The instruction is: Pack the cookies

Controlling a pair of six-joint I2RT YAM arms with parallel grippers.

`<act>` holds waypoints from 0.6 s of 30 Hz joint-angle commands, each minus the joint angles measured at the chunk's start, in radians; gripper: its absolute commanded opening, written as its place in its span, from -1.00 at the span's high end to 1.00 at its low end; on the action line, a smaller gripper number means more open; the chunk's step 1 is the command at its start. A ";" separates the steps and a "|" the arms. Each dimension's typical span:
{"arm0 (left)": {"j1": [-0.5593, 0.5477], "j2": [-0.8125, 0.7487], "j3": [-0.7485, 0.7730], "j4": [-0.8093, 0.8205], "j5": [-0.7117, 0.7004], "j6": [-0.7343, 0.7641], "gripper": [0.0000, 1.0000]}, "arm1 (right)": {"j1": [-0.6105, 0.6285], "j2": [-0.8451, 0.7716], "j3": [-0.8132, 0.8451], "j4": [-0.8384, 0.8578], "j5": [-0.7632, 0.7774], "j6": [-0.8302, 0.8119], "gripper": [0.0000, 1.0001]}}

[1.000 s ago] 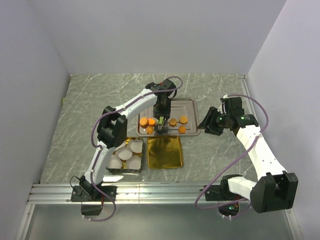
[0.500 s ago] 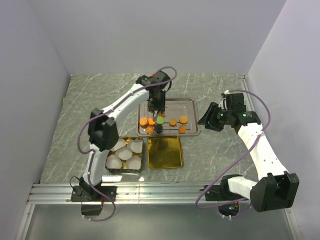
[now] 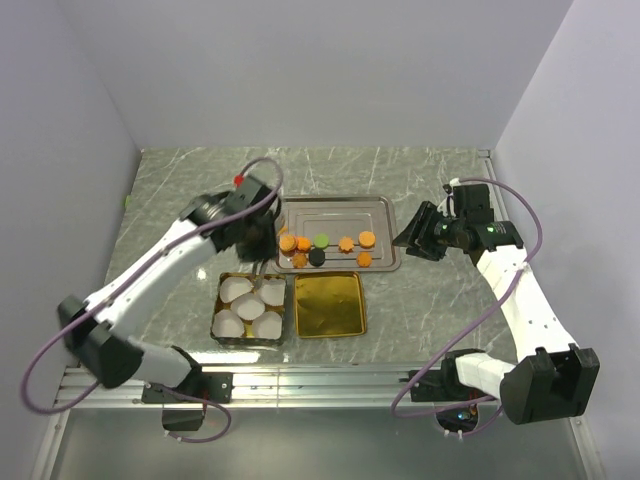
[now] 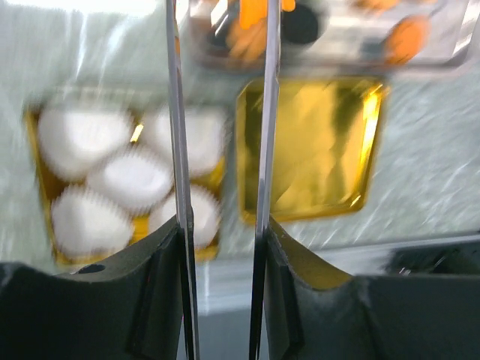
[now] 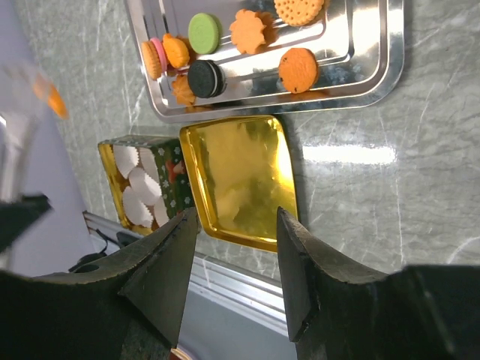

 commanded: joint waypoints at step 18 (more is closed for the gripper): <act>0.036 -0.373 -0.477 -0.085 -0.049 -0.313 -0.03 | 0.089 -0.038 -0.005 0.037 -0.005 0.037 -0.08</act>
